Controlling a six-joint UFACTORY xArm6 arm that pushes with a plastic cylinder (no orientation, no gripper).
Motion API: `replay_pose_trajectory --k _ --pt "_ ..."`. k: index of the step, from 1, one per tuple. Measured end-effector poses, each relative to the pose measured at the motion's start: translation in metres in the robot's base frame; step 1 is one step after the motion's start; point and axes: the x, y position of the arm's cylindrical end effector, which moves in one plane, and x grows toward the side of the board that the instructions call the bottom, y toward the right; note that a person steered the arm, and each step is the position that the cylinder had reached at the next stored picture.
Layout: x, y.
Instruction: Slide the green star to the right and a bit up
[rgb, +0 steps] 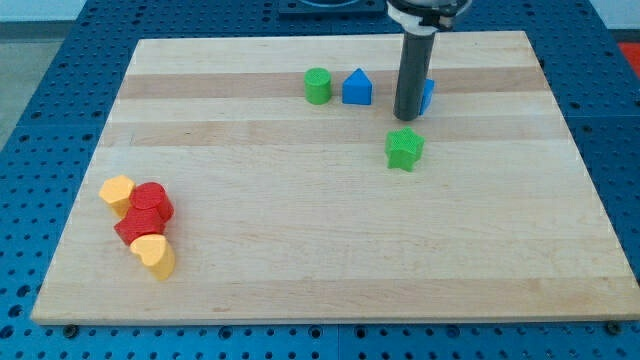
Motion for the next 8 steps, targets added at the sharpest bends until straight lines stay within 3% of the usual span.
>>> replay_pose_trajectory --k 2,3,4,5,6,8 --pt "-0.008 0.000" --pt "0.014 0.000" --pt "0.014 -0.018" --pt "0.014 -0.078" --pt "0.049 -0.076" --pt "0.079 -0.073"
